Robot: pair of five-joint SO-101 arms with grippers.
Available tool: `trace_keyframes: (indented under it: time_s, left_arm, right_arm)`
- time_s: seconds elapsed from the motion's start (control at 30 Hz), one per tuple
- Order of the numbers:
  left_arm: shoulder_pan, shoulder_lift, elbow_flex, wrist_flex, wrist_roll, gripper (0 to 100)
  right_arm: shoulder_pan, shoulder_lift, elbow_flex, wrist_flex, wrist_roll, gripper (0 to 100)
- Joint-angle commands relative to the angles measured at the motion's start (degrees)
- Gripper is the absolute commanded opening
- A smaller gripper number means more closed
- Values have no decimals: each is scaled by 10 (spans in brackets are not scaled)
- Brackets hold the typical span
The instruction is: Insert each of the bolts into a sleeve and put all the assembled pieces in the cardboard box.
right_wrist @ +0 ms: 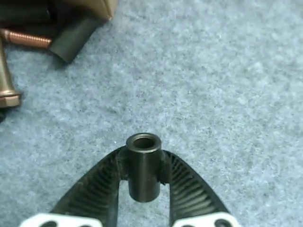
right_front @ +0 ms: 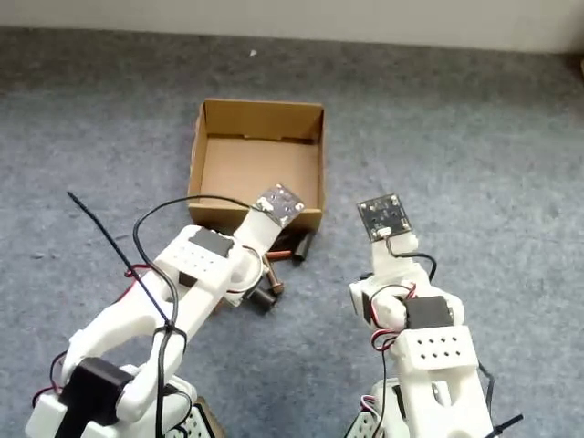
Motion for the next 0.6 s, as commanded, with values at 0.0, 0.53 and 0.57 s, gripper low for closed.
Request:
trace_keyframes:
  time_s: [0.0, 0.53, 0.57]
  left_arm:
    - [7, -65, -8, 11, 3, 5]
    - [6, -342, -8, 127, 3, 5]
    - [6, -344, -8, 127, 3, 5]
  right_arm:
    - [5, -12, -2, -10, -4, 4]
    - [-3, -16, -30, 44, -4, 4]
    - [-8, -16, -38, 45, -4, 4]
